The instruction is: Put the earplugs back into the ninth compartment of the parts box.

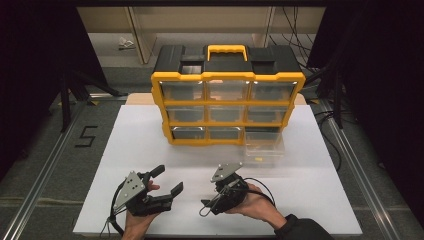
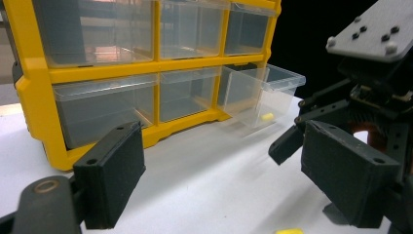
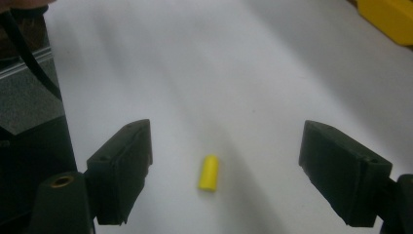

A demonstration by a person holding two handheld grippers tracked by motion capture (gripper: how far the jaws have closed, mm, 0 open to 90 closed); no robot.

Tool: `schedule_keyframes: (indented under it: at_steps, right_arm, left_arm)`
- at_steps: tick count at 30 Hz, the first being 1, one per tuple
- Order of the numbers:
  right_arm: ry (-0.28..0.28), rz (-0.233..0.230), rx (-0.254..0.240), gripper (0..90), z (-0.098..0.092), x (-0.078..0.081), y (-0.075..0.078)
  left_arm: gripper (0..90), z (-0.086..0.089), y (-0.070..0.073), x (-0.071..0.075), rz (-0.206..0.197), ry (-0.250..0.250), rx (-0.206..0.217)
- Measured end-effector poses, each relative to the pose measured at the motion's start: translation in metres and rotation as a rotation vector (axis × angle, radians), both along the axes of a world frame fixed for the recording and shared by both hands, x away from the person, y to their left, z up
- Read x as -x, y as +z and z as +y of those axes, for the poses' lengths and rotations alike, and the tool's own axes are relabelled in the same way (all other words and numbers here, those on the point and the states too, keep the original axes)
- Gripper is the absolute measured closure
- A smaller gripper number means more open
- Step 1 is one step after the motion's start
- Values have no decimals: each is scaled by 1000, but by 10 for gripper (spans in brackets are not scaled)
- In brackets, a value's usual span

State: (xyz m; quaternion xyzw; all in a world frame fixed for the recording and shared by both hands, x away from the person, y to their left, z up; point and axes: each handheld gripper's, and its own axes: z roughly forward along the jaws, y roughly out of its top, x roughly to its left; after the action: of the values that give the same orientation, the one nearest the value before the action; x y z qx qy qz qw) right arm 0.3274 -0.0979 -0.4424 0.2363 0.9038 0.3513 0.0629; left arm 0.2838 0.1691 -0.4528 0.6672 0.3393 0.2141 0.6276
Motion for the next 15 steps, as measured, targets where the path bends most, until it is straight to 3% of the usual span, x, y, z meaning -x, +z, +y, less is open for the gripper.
schedule_keyframes:
  at_steps: [6,15]
  right_arm:
    - [5,21,29,235,3,0,-9]
    - [3,62,76,363,6,-2,-21]
  left_arm:
    - [155,0,0,0,-1,0,-1]
    - [155,0,0,0,-1,0,-3]
